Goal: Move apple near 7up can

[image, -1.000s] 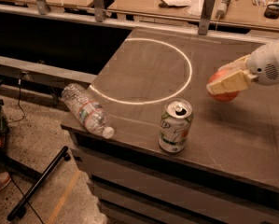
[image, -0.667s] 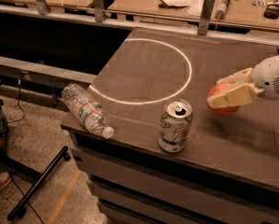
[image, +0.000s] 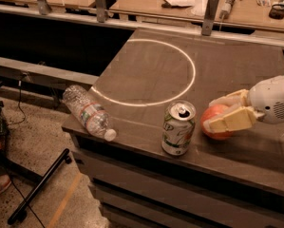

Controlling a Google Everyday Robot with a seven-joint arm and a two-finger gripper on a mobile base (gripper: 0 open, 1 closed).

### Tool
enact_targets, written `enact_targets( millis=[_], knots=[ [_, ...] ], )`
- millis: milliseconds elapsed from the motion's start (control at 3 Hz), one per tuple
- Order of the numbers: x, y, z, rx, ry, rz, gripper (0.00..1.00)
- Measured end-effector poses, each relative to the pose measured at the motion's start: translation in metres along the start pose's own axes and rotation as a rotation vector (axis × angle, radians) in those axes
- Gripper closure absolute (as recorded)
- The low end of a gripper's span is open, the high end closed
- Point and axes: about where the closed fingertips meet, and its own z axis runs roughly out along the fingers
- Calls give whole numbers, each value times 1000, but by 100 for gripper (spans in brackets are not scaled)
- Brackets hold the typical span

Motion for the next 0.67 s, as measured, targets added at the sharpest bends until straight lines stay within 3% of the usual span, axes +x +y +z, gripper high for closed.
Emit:
enact_targets(
  millis=[333,667],
  knots=[
    [8,12,12,-39,3,-23,20],
    [8,14,14,-44,4,-26,0]
  ],
)
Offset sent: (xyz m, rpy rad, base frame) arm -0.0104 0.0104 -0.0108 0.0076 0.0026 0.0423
